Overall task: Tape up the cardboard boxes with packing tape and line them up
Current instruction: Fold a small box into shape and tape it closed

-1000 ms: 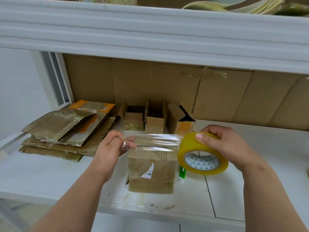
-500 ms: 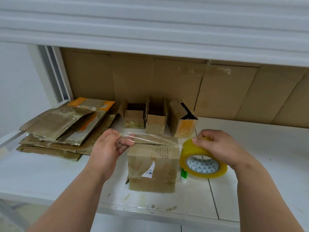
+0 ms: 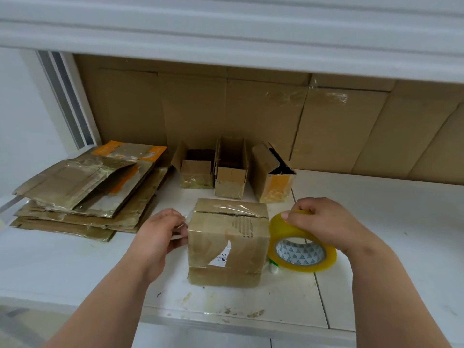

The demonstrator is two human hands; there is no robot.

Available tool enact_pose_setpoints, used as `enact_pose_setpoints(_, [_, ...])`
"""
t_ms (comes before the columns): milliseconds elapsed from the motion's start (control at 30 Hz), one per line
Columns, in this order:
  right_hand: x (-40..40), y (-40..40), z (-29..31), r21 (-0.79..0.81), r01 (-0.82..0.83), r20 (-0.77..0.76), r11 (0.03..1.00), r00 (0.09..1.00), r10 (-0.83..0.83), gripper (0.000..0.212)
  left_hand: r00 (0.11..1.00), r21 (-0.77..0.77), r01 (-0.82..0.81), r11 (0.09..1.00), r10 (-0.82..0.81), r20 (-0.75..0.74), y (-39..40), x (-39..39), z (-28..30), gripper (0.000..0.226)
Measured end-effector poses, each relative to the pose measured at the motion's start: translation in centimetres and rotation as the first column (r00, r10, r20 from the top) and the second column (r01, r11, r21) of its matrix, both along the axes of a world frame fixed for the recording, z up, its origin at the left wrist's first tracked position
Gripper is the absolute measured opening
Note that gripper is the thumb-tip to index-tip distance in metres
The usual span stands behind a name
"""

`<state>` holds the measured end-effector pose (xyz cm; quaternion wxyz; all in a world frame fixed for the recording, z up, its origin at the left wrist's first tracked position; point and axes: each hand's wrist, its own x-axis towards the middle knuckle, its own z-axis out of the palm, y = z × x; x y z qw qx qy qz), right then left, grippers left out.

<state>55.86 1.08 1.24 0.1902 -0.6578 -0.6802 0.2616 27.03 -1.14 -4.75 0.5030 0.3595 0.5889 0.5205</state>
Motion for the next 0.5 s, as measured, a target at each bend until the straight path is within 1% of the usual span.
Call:
enact_pose_setpoints(100, [-0.2,-0.2,-0.3,-0.028,0.012,-0.001,1.000,1.000,-0.012,0.028,0.994,-0.115,0.112,0.987,-0.109,0.027,-0.3,-0.2,-0.1,0.025])
enact_pose_setpoints(167, [-0.3,-0.3,-0.4,-0.031,0.018,0.011,0.999,1.000,-0.017,0.027,0.990,-0.147,0.138,0.979,-0.134,0.040,-0.5,-0.1,-0.3,0.022])
enact_pose_setpoints(300, [-0.7,-0.5,-0.4,-0.028,0.028,0.066,0.999,0.998,-0.026,0.028,0.997,-0.160,0.081,0.984,-0.079,0.015,-0.8,0.5,-1.0,0.016])
enact_pose_setpoints(400, [-1.1,-0.7,-0.2,-0.027,0.044,0.106,0.999,0.994,-0.041,0.027,1.000,-0.131,0.015,0.991,-0.018,-0.025,-1.0,0.9,-1.2,0.015])
enact_pose_setpoints(433, [-1.3,-0.8,-0.1,-0.026,0.050,0.134,0.998,0.990,-0.046,0.025,1.000,-0.118,0.003,0.993,-0.005,-0.015,-1.0,1.0,-1.3,0.016])
enact_pose_setpoints(500, [-1.8,-0.9,0.1,-0.023,0.067,0.186,0.997,0.981,-0.062,0.023,0.998,-0.105,-0.010,0.994,0.017,0.066,-1.2,1.3,-1.4,0.017])
